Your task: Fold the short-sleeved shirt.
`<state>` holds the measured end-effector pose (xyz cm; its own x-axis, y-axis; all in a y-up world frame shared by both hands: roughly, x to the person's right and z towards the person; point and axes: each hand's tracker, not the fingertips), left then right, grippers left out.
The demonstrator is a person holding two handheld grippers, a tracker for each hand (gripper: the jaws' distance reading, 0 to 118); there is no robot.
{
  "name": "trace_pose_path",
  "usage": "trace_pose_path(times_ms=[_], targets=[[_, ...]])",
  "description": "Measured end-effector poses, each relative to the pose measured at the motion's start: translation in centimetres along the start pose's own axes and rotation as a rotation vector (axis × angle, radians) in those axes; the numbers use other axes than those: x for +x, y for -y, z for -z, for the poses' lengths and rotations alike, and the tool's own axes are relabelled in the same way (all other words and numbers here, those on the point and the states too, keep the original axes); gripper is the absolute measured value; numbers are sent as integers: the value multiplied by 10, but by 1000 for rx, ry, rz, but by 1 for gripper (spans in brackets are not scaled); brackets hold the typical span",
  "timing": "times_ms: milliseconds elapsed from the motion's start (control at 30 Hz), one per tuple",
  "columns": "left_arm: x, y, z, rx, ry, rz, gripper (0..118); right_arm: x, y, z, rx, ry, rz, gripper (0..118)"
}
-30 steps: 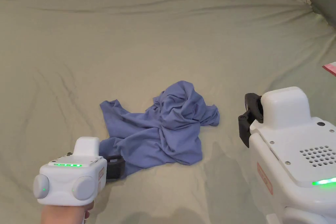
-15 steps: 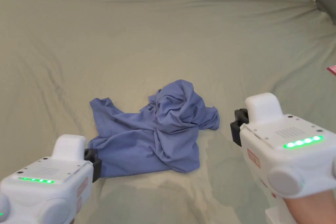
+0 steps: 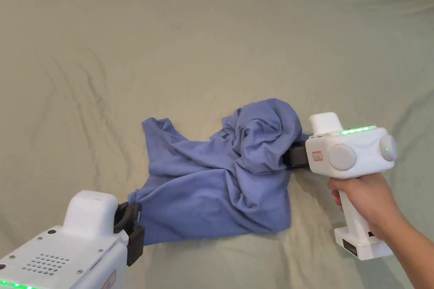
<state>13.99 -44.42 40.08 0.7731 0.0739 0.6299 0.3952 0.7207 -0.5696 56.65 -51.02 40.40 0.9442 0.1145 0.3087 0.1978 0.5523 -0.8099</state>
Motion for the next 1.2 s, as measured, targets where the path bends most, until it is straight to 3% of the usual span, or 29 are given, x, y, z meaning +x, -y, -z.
trace_pose_path(times_ms=[33,67,100,133,167,200,367,500,900,1200], targets=[[-2,1,2,-2,1,-22,6,1,1,-5,8,-24,-7,85],[-4,1,4,-5,-2,-27,6,-2,3,-11,37,-100,-26,77],[-4,1,6,-8,-5,-28,6,-7,5,-15,67,-125,-49,59],[-4,1,7,-6,-11,-24,6,-18,8,-18,85,-19,-145,16],[-4,0,7,-6,-14,-22,6,-25,9,-18,69,31,-200,12],[-5,0,6,-5,-14,-20,6,-28,9,-18,63,21,-213,12],[-5,-10,-16,52,-6,-29,6,-9,8,-50,125,-4,-64,12],[-10,-26,-41,129,-24,-9,6,12,7,-113,229,3,-35,12],[-49,-97,-134,402,-159,-1,6,78,26,-303,529,65,171,12],[-54,-155,-192,558,-209,9,6,80,32,-407,786,120,244,12]])
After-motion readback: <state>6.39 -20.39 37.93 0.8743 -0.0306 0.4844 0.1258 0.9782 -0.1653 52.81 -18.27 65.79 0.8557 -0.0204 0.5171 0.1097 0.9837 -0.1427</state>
